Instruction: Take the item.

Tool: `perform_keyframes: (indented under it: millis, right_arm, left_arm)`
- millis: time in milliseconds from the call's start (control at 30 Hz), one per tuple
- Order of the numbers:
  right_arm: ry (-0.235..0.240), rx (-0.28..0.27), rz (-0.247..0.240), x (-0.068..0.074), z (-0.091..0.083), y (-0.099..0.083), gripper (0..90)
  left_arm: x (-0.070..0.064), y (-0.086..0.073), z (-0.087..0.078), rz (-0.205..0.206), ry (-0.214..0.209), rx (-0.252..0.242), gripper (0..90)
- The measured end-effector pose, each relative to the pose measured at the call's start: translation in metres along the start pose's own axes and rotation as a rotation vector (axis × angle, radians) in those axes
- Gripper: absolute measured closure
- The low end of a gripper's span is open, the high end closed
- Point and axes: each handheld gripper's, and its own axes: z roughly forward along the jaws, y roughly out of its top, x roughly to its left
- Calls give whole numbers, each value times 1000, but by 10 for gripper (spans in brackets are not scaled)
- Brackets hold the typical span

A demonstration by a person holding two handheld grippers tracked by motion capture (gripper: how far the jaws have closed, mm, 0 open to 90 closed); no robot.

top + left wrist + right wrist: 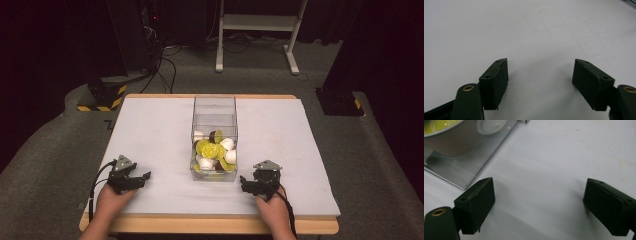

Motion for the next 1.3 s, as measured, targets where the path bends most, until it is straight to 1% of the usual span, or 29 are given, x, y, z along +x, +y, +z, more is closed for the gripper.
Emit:
perform_keyframes:
  millis: [167, 233, 267, 300, 333, 433, 500, 600, 633, 667, 700, 733, 800, 833, 900, 933, 1000, 1033, 1067, 1100, 1133, 1167, 1267, 1300]
  right_arm:
    - [-4, -1, 0, 1, 0, 0, 102]
    - [-3, -1, 1, 0, 0, 0, 102]
    - [-3, -1, 1, 0, 0, 0, 102]
    - [-3, -1, 0, 0, 0, 0, 102]
    - [-2, -2, 1, 0, 0, 0, 102]
    - [-2, -1, 1, 0, 0, 0, 102]
    - [-2, -1, 1, 0, 0, 0, 102]
    - [-3, -1, 1, 0, 0, 0, 102]
    - [-3, -1, 1, 0, 0, 0, 102]
    - [-2, -1, 1, 0, 0, 0, 102]
    - [-1, -1, 2, 0, 0, 0, 102]
    - [-2, -1, 1, 0, 0, 0, 102]
    - [-2, -1, 1, 0, 0, 0, 102]
    - [-2, -1, 1, 0, 0, 0, 102]
    - [-3, -1, 1, 0, 0, 0, 102]
    - [-3, -1, 1, 0, 0, 0, 103]
    - [-3, -1, 1, 1, 0, 0, 103]
    - [-3, -1, 1, 1, 0, 0, 103]
    - [-3, -2, 0, 1, 0, 0, 103]
    - [-4, -2, 0, 1, 0, 0, 103]
    - [-4, -2, 0, 1, 0, 0, 103]
    - [-4, -2, 0, 1, 0, 0, 103]
    - [-4, -2, 0, 1, 0, 0, 104]
    - [-4, -2, 0, 1, 0, 0, 104]
  left_arm:
    - [0, 0, 0, 1, 3, 2, 292]
    - [-2, 0, 1, -10, 5, -10, 293]
    - [-1, 0, 1, -7, 5, -7, 294]
    - [0, 1, 0, 4, 5, 5, 294]
    - [-1, 1, 0, -3, 4, 1, 295]
    - [0, 1, 0, 0, 3, 7, 299]
    - [-1, 1, 1, -9, 6, 1, 303]
    - [-2, 2, 0, 6, 0, 6, 337]
    - [-4, 2, 0, 5, 0, 5, 340]
    - [-4, 3, -1, 13, -4, 9, 346]
    - [-6, 4, -1, 10, -7, 7, 347]
    - [-8, 4, -2, -3, -13, -4, 348]
    - [-11, 6, -3, -7, -26, -12, 348]
    - [-12, 7, -4, 0, -32, -11, 348]
    - [-15, 8, -6, 0, -41, -19, 352]
    - [-17, 8, -7, 12, -49, -17, 354]
    - [-17, 8, -7, 12, -49, -17, 357]
    - [-18, 8, -7, 20, -53, -18, 357]
    - [-20, 8, -7, 13, -57, -22, 362]
    - [-21, 9, -8, 22, -63, -23, 366]
    - [-23, 9, -8, 10, -67, -31, 371]
    - [-24, 9, -8, 9, -72, -34, 374]
    - [-26, 10, -10, 21, -87, -32, 386]
    - [-28, 10, -10, 11, -93, -43, 390]
